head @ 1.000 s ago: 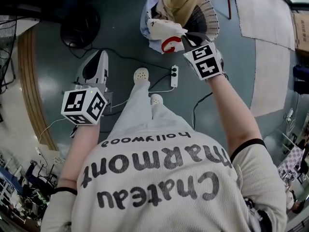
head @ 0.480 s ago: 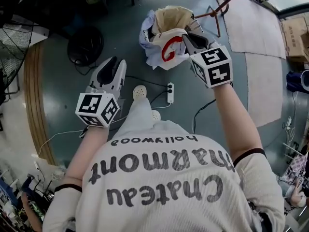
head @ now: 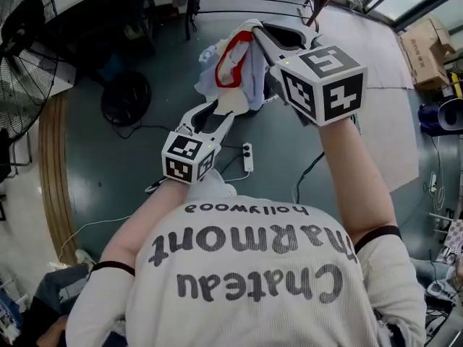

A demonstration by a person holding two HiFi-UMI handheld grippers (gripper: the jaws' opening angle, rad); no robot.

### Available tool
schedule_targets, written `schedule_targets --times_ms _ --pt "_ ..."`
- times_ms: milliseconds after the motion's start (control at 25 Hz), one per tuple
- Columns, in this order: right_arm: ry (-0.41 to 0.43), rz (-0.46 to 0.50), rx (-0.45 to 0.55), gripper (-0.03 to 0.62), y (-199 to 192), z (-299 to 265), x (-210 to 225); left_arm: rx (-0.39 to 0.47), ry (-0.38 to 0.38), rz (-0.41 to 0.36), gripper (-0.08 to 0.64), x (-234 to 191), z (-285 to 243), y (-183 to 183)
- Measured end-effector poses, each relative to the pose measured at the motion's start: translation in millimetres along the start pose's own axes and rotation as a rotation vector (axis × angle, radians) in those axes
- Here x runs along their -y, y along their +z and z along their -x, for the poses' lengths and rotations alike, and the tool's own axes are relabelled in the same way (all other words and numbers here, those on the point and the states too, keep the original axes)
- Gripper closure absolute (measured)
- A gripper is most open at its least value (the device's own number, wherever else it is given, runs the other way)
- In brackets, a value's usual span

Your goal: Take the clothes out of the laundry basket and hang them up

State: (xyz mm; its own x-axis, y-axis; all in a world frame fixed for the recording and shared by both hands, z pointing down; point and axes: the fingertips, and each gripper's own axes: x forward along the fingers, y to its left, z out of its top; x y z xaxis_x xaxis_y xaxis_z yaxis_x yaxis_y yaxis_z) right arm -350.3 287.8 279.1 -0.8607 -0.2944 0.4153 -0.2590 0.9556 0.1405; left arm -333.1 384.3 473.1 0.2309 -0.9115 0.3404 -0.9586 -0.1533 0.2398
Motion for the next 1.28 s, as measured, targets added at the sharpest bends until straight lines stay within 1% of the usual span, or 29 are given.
schedule_targets --times_ms 160,280,360,520,680,800,880,1000,1120,1200,1280 --pt "0.028 0.011 0.068 0.557 33 43 -15 0.020 0.057 -0.018 0.393 4 -15 16" --pt "0.048 0.029 0.109 0.557 47 69 -28 0.019 0.072 -0.050 0.386 4 -21 24" --pt "0.049 0.052 0.127 0.557 50 87 -33 0.033 0.076 -0.075 0.380 11 -21 31" --pt "0.033 0.057 0.137 0.557 44 120 -26 0.071 0.049 -0.113 0.380 37 -8 38" --pt "0.011 0.034 0.173 0.557 46 146 -7 0.113 -0.018 -0.138 0.380 52 1 54" --pt "-0.005 0.008 0.212 0.557 52 164 3 0.153 -0.074 -0.125 0.377 61 6 70" --pt "-0.018 -0.004 0.234 0.557 57 174 7 0.163 -0.094 -0.112 0.377 63 1 80" --pt "-0.056 0.014 0.249 0.557 61 184 14 0.183 -0.121 -0.067 0.377 58 -14 100" --pt "-0.086 0.011 0.256 0.557 60 194 24 0.206 -0.160 -0.028 0.373 58 -23 110" --pt "-0.109 -0.004 0.260 0.557 60 199 33 0.227 -0.208 0.018 0.373 60 -28 117" --pt "-0.140 -0.023 0.253 0.557 58 199 43 0.248 -0.280 0.083 0.373 62 -34 125"
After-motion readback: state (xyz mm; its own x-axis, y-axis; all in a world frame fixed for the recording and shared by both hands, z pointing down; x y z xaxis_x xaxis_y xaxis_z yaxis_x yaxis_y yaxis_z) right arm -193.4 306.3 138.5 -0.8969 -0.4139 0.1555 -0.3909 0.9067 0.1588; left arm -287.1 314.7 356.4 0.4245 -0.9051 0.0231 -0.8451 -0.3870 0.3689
